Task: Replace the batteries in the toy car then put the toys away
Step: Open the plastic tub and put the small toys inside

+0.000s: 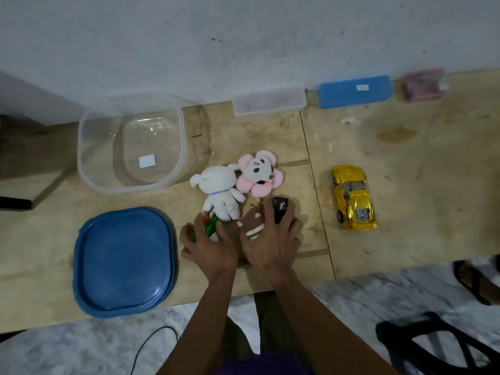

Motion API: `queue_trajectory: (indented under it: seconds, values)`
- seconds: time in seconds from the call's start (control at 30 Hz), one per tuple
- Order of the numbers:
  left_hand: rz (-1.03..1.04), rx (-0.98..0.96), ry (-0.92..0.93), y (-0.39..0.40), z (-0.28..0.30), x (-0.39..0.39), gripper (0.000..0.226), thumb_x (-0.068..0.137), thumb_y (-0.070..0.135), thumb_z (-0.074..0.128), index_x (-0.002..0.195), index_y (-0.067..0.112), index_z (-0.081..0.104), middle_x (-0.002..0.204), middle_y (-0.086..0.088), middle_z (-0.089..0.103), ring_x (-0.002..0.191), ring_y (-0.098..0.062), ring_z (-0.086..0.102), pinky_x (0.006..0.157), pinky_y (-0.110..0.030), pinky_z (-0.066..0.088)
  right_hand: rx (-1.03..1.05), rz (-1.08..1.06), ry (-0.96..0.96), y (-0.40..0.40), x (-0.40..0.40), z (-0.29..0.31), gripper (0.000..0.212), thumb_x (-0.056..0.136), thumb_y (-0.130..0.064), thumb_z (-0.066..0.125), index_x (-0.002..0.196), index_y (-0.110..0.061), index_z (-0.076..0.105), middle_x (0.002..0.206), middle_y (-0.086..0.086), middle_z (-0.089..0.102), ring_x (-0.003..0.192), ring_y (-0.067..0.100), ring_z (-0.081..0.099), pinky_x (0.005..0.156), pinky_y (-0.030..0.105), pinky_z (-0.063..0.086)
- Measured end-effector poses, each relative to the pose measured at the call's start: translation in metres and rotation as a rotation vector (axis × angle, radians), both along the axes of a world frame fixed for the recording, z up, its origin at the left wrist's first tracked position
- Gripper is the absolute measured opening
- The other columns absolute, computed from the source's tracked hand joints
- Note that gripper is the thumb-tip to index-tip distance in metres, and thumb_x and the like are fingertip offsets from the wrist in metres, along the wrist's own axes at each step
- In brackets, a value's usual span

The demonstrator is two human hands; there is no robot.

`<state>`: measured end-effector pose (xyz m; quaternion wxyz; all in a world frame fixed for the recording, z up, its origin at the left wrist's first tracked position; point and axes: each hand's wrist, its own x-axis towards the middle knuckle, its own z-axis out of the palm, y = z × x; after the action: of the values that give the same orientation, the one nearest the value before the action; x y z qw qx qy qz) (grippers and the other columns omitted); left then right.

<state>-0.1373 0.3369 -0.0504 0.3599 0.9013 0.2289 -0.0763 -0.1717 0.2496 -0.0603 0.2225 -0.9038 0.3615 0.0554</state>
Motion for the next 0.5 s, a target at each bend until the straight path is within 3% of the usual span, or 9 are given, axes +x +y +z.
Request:
queue_trajectory:
  seconds: [0.2,0.37,0.5]
  values:
    - [-0.008,-0.018,-0.044,0.006,-0.005,-0.002,0.041,0.093,0.016,0.067,0.133,0.013,0.062,0.146,-0.023,0.04,0.134,-0.038,0.038,0.11,-0.042,0.024,0.071,-0.008,-0.079,-0.01,-0.003,-0.001,0.087,0.073,-0.067,0.06,0.15,-0.036,0.034,0.155,0.015,0.026,0.126,0.04,0.036,0.084,0.05,0.048]
    - [-0.012,-0.051,-0.047,0.014,-0.006,-0.002,0.043,0.092,0.018,0.069,0.134,0.014,0.063,0.146,-0.025,0.04,0.137,-0.038,0.037,0.113,-0.048,0.024,0.231,-0.108,-0.239,-0.019,-0.003,0.002,0.084,0.074,-0.065,0.068,0.148,-0.037,0.04,0.153,0.014,0.033,0.131,0.039,0.039,0.102,0.045,0.037]
    - [-0.014,-0.112,-0.058,0.019,0.001,-0.002,0.05,0.089,0.037,0.059,0.135,0.017,0.062,0.148,-0.022,0.038,0.137,-0.038,0.038,0.114,-0.058,0.031,0.341,-0.114,-0.373,-0.019,0.001,0.016,0.087,0.074,-0.074,0.061,0.149,-0.038,0.037,0.151,0.004,0.041,0.138,0.026,0.038,0.108,0.04,0.031]
